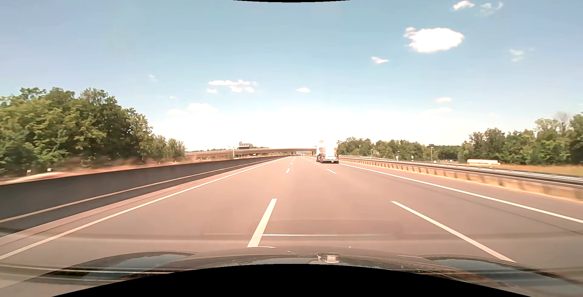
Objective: Follow the waypoints while adhering to traffic rules and regulations
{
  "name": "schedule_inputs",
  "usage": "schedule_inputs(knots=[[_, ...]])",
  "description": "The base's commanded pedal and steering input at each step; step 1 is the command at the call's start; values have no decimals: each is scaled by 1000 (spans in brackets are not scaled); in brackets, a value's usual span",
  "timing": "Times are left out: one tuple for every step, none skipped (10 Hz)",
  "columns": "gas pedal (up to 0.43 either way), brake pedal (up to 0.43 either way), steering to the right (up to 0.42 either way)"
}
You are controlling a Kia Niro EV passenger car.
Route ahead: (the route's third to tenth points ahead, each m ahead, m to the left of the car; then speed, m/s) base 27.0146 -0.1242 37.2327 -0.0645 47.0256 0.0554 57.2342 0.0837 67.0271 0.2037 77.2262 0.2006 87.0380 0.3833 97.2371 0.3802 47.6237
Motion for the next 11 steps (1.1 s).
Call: schedule_inputs(knots=[[630,0,-3],[630,0,-3],[630,0,-3],[622,0,-3],[622,0,-3],[622,0,-3],[622,0,-3],[622,0,-2],[622,0,-2],[622,0,-2],[622,0,-2]])
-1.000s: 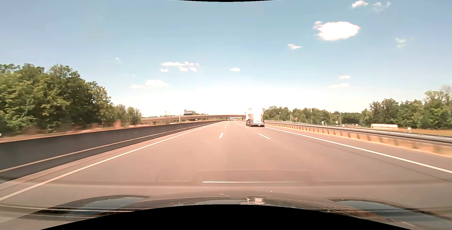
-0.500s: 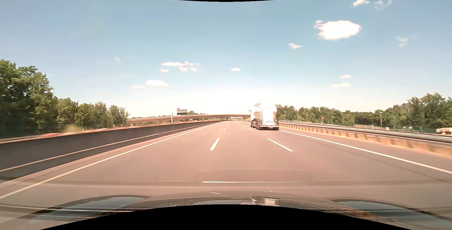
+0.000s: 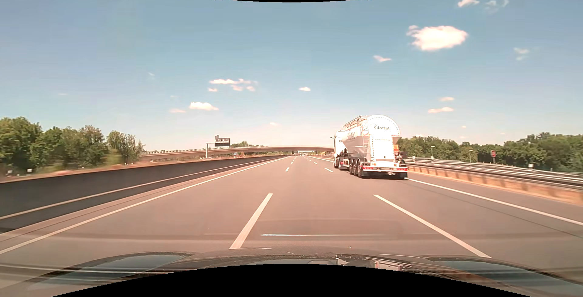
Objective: Follow the waypoints while adhering to traffic rules and regulations
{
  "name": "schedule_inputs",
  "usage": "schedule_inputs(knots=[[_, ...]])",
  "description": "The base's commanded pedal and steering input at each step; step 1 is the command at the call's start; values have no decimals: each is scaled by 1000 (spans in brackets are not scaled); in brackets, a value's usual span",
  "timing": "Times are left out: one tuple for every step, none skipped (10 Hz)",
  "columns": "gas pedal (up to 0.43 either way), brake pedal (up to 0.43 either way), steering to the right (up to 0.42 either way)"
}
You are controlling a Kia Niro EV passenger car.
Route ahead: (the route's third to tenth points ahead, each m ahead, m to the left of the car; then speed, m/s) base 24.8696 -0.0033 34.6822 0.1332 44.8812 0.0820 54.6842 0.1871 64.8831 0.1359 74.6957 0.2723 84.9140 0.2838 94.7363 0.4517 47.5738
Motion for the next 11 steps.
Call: schedule_inputs(knots=[[622,0,-1],[622,0,-1],[622,0,-1],[622,0,0],[622,0,0],[622,0,0],[622,0,0],[622,0,0],[622,0,0],[622,0,0],[622,0,0]])
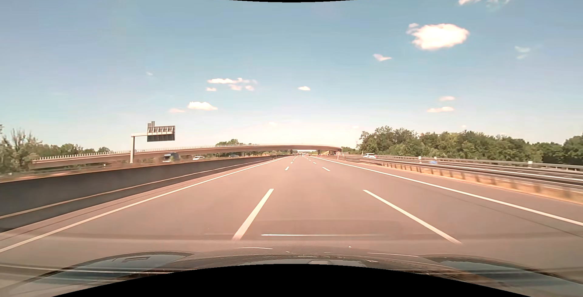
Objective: Follow the waypoints while adhering to traffic rules and regulations
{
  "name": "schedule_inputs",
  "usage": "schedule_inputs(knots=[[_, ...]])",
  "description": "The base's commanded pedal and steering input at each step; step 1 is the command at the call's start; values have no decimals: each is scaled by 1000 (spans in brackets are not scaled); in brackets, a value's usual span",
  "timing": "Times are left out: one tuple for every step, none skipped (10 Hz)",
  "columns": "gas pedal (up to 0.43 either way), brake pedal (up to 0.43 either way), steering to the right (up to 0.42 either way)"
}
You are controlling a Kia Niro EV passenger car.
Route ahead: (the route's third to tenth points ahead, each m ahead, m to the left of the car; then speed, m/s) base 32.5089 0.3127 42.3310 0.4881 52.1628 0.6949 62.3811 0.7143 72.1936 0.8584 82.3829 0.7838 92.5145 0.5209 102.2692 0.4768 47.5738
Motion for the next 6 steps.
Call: schedule_inputs(knots=[[622,0,1],[610,0,2],[610,0,3],[610,0,2],[610,0,3],[610,0,2]])
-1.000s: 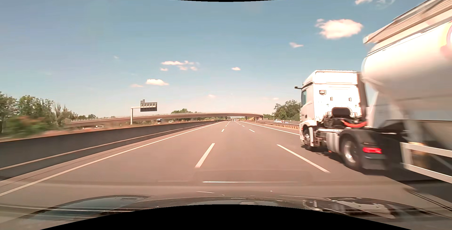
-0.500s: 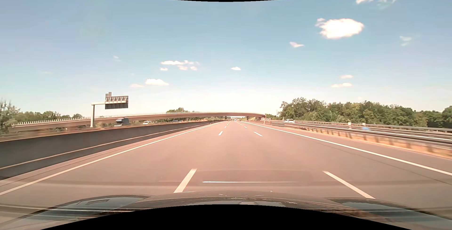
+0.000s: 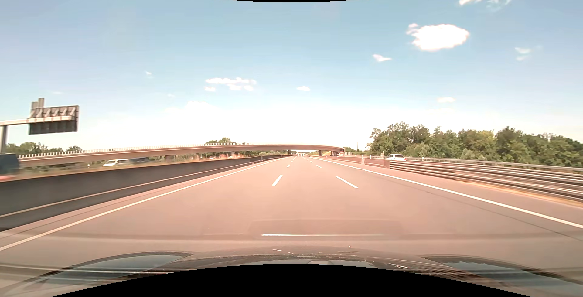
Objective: Follow the waypoints while adhering to traffic rules and regulations
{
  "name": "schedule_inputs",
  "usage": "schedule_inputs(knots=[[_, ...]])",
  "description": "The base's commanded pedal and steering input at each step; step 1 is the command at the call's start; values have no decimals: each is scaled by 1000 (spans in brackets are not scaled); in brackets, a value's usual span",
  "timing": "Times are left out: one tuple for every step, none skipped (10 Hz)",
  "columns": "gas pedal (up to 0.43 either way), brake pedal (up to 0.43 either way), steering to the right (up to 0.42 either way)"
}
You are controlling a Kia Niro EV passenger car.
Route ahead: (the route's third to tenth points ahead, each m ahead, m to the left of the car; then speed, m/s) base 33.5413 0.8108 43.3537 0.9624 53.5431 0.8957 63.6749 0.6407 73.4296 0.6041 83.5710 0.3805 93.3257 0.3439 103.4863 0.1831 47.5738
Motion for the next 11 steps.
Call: schedule_inputs(knots=[[610,0,2],[610,0,2],[610,0,3],[610,0,3],[610,0,3],[610,0,3],[610,0,3],[610,0,2],[610,0,3],[610,0,3],[610,0,3]])
